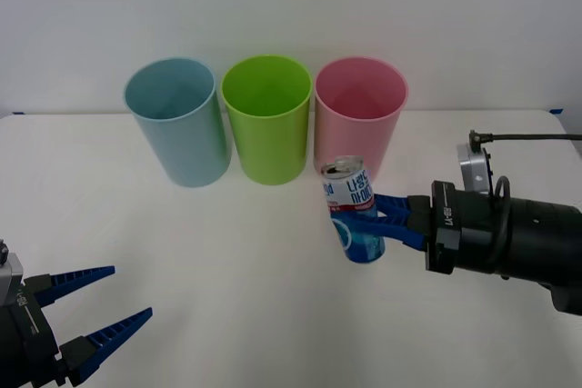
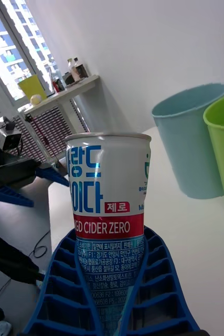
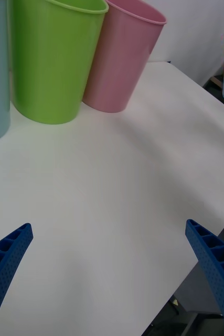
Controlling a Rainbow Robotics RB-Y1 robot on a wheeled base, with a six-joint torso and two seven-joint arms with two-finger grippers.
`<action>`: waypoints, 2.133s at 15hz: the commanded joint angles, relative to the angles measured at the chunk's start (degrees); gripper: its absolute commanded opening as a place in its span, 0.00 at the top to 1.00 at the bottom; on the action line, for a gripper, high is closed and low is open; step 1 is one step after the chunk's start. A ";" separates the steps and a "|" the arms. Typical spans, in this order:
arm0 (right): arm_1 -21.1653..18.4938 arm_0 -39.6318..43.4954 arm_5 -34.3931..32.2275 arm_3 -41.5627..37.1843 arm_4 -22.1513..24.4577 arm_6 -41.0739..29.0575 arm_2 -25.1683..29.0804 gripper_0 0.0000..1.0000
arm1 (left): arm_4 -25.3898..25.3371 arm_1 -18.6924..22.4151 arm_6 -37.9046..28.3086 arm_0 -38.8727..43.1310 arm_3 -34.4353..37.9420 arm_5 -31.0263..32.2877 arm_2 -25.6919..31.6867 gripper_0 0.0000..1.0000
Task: Put cans in the blue bin and PET bottles in the pink bin and trash in the green bin.
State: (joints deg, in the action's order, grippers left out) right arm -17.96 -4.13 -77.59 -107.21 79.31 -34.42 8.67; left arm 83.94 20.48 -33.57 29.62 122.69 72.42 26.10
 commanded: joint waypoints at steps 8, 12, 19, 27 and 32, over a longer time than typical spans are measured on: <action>3.81 -20.74 28.90 -0.02 7.97 -13.30 -17.37 1.00 | 0.00 0.00 0.00 0.00 0.00 0.00 0.00 0.00; 3.90 -29.44 43.14 3.59 15.17 -21.04 -25.37 1.00 | 0.00 0.00 0.00 0.00 0.00 0.00 0.00 0.00; 9.52 -46.14 51.66 25.12 21.59 -21.65 -29.94 1.00 | 0.00 0.00 0.00 0.00 0.00 0.00 0.00 0.00; 17.61 -58.89 55.27 48.32 34.51 -21.65 -30.12 1.00 | 0.00 0.00 0.00 0.00 0.00 0.00 0.00 0.00; 18.05 -61.26 57.46 54.74 36.00 -21.39 -33.10 1.00 | 0.00 0.00 0.00 0.00 0.00 0.00 0.00 0.00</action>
State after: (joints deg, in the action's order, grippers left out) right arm 0.16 -65.42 -20.14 -52.92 115.00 -55.89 -24.12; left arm 83.94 20.48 -33.57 29.62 122.69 72.42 26.10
